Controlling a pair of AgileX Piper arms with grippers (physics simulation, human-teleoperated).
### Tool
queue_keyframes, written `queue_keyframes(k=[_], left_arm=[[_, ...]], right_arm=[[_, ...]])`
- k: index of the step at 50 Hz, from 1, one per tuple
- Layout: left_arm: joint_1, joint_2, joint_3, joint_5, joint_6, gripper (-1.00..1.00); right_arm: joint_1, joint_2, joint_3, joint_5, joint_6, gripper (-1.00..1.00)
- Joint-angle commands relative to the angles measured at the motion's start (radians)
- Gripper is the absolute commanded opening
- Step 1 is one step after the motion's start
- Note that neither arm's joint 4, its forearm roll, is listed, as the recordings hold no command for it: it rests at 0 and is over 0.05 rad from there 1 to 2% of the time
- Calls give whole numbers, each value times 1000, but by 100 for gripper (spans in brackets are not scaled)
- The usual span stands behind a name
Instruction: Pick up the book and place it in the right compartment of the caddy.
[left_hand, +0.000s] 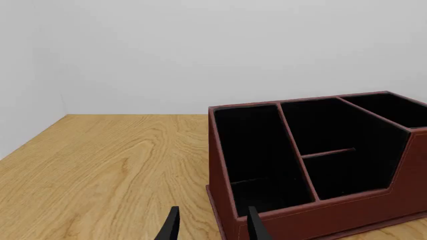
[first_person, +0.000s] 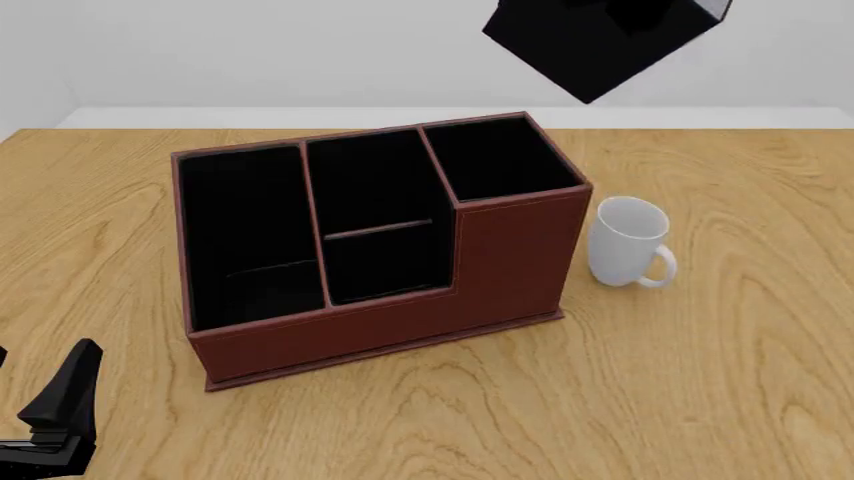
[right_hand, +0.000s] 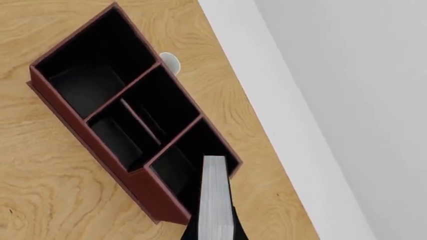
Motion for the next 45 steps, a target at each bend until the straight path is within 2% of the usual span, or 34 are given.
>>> queue_keyframes(k=[1,23,45], left_arm=[[0,0,0,0,0,100],[0,0,0,0,0,100],[0,0,0,0,0,100]], right_arm=[[7,48,-57,0,43,-100],[24,138,-113,0,129,-100],[21,206,-144,0,171,-100]])
